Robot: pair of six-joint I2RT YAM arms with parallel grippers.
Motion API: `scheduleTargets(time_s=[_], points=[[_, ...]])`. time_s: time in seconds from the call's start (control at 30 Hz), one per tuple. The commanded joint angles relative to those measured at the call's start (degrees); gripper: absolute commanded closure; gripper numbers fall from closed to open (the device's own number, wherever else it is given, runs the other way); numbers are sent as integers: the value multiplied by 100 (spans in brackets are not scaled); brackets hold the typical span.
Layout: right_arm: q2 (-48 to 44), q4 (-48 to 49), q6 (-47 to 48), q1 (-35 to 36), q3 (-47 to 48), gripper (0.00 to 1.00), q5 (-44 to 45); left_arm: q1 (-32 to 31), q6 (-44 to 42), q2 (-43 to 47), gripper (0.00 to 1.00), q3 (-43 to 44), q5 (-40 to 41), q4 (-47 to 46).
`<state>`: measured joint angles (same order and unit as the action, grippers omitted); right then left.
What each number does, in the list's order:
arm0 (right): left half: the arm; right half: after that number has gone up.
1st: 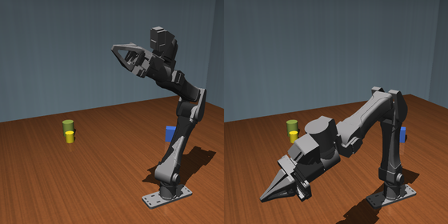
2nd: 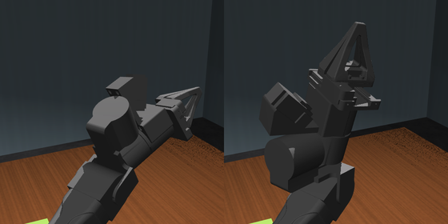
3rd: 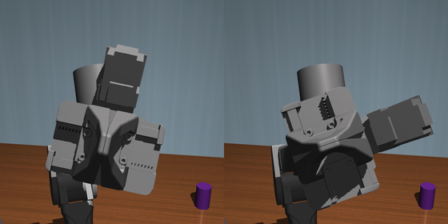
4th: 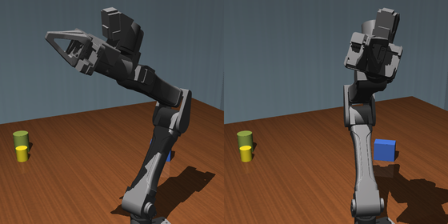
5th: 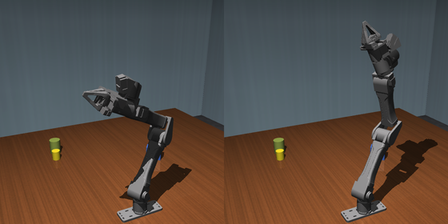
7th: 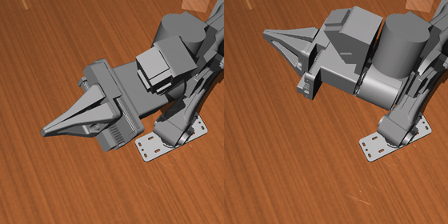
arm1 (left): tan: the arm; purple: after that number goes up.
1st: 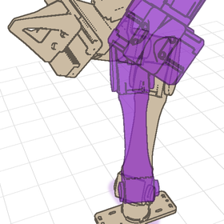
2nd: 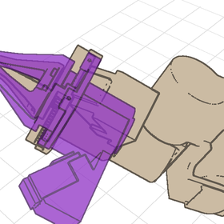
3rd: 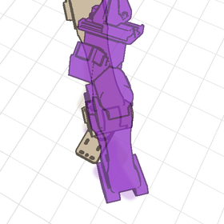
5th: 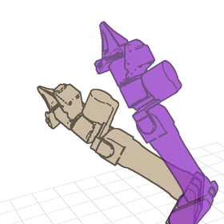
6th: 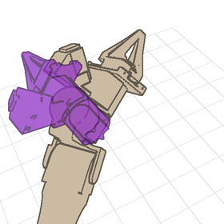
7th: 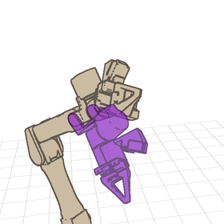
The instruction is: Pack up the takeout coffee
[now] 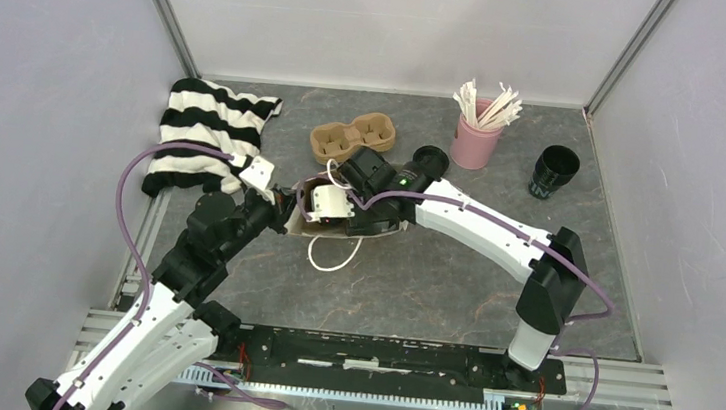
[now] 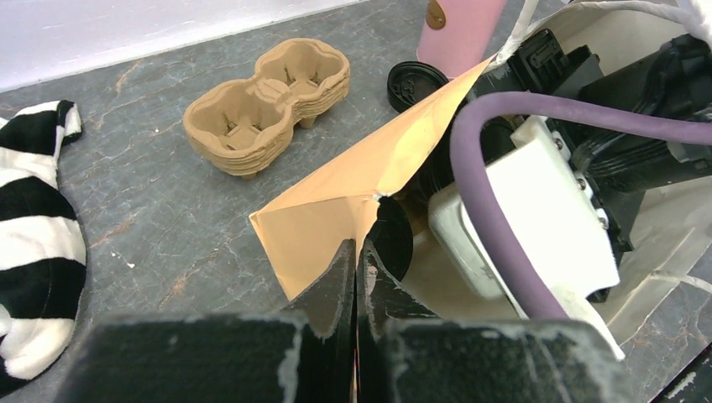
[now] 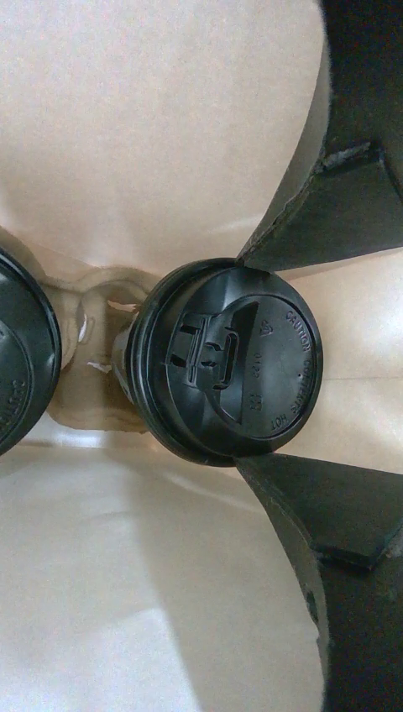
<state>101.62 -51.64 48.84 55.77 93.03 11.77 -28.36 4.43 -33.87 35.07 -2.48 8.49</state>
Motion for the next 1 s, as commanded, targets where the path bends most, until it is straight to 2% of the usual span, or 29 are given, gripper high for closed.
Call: scheduleTargets(time_s=[0.0,0.47,0.8,0.97], points=[[61,95,-362,3,288,58,345,-16,-180,138,98,67,47,-112],[187,593,-1,-83,-328,57,299,-12,-83,179,98,95,-107,-6],[326,1419,115,-118,-724,55,-221,-17,130,31,98,236,-168,159],[79,1471,42,-119,-786,55,-318,-19,78,-17,98,283,-94,269]])
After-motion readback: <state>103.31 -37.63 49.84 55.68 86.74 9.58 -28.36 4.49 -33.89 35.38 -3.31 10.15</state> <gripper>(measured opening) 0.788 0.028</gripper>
